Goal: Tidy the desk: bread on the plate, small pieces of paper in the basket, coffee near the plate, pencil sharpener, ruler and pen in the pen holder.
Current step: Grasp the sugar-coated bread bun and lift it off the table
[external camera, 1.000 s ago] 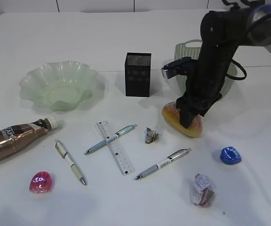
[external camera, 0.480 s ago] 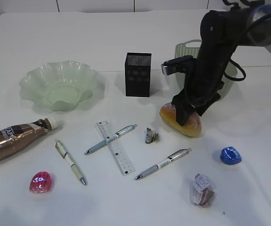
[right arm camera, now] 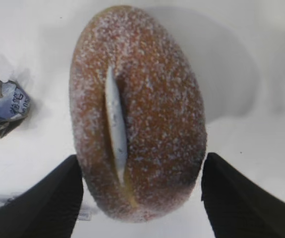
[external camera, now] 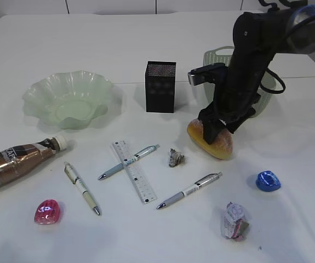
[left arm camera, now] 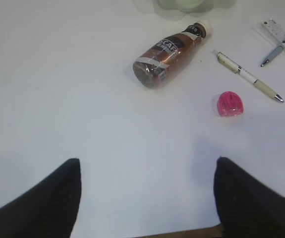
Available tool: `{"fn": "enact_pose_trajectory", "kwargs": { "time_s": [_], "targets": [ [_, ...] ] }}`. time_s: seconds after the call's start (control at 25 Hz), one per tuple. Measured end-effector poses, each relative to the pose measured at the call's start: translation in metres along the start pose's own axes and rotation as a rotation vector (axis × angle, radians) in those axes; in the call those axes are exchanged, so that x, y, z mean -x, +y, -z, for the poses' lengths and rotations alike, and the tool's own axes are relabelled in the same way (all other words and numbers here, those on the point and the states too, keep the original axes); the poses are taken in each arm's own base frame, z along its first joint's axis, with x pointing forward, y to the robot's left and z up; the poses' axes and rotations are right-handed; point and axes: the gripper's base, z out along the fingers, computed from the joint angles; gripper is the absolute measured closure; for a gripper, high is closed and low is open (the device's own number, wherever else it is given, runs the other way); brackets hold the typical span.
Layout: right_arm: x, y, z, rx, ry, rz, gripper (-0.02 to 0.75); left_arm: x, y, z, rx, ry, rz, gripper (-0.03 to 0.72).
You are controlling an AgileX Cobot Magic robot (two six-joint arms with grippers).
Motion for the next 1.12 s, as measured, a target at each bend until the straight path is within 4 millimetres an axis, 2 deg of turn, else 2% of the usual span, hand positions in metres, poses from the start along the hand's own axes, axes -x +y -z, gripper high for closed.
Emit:
{"fn": "enact_pose_trajectory", "kwargs": {
  "time_s": [0.4,0.88,1.0,1.12],
  "targets": [
    [0.001,-0.001,-0.001,-0.006,-0.011,0.001,0.162,0.0,0.002,0.0,0.021,0.002,-0.008,0.096],
    [0.002,0.003,-0.016,0.041,0.008,-0.02,0.162,0.0,0.002,0.0,0.023,0.003,-0.009,0.096],
    [0.002,0.003,-0.017,0.041,0.008,-0.019,0.179,0.0,0.002,0.0,0.023,0.003,-0.009,0.096],
    [0.003,0.003,-0.018,0.043,0.014,-0.018,0.235,0.0,0.002,0.0,0.023,0.003,-0.009,0.096]
  ]
}}
